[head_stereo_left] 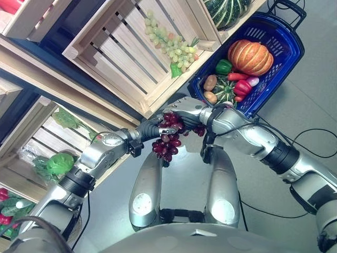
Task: Pick up fruits and vegetables into the basket
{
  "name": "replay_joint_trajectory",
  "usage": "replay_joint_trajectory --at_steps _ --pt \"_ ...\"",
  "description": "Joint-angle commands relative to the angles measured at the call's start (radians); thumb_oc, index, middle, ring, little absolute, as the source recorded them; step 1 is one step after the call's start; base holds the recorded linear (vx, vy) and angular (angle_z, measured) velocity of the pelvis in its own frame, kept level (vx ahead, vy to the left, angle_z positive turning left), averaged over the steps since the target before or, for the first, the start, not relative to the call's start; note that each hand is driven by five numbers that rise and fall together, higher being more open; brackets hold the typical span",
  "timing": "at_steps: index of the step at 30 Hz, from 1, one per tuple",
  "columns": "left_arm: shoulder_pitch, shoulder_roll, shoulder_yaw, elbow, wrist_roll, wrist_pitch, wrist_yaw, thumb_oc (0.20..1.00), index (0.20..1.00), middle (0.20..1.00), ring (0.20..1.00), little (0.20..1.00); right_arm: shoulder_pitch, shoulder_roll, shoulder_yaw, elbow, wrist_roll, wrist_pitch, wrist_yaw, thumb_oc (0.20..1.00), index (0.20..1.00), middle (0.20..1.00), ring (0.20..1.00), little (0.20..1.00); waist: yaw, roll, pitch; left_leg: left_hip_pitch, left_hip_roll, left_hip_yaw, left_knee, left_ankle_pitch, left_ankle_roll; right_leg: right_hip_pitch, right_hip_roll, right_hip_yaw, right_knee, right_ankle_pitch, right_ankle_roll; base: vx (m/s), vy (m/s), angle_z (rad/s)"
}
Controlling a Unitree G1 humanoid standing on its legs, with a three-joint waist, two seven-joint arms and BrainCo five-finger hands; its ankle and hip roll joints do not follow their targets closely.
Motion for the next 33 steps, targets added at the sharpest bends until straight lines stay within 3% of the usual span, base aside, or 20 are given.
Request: replay_joint_trajectory --at_steps 1,6,11,16,29,33 --pt "0.014 -0.095 0.008 -0.119 -0.121 0.018 0.027 1.000 1.000 1.000 1.000 1.000 0.006 0.065 -0.020 -0.013 -0.021 0.010 -0.081 0.200 0.200 0.200 0.200 0.200 0.000 -0.004 -0.037 0.029 -0.028 0.081 0.057 -0.146 0.066 0.029 0.034 0.009 -0.059 0.030 0.058 0.00 -0.031 0.03" --pt "0.041 -0.081 0.018 -0.098 -0.108 0.084 0.026 1.000 1.000 1.000 1.000 1.000 0.024 0.038 -0.051 -0.026 -0.032 0.028 -0.113 0.200 0.200 0.200 0.200 0.200 0.000 -0.004 -0.037 0.037 -0.027 0.084 0.054 -0.145 0.064 0.039 0.033 0.003 -0.065 0.030 0.060 0.00 -0.016 0.02" --pt "0.081 -0.046 0.032 -0.081 -0.114 0.168 0.100 1.000 1.000 1.000 1.000 1.000 0.061 -0.023 -0.095 -0.064 -0.040 0.055 -0.159 0.200 0.200 0.200 0.200 0.200 -0.005 0.000 -0.037 0.042 -0.024 0.089 0.053 -0.146 0.061 0.047 0.029 -0.001 -0.070 0.030 0.063 0.00 0.000 0.00" --pt "0.122 -0.023 0.067 -0.073 -0.185 0.195 0.165 1.000 1.000 1.000 1.000 1.000 0.098 -0.070 -0.134 -0.088 -0.036 0.088 -0.197 0.200 0.200 0.200 0.200 0.200 -0.007 0.003 -0.037 0.050 -0.023 0.092 0.053 -0.147 0.062 0.056 0.027 -0.002 -0.074 0.028 0.064 0.00 0.000 0.00" --pt "0.193 0.015 0.137 -0.155 -0.236 0.154 0.167 1.000 1.000 1.000 1.000 1.000 0.207 -0.170 -0.291 -0.111 -0.037 0.157 -0.338 0.200 0.200 0.200 0.200 0.200 -0.022 0.004 -0.037 0.046 -0.010 0.108 0.062 -0.146 0.067 0.054 0.029 -0.003 -0.064 0.024 0.059 0.00 -0.001 0.00" --pt "0.216 0.029 0.156 -0.192 -0.212 0.115 0.078 1.000 1.000 1.000 1.000 1.000 0.281 -0.218 -0.378 -0.115 -0.007 0.186 -0.407 0.200 0.200 0.200 0.200 0.200 -0.035 -0.001 -0.037 0.038 -0.004 0.118 0.067 -0.146 0.071 0.045 0.038 0.002 -0.059 0.022 0.058 0.00 -0.003 -0.01"
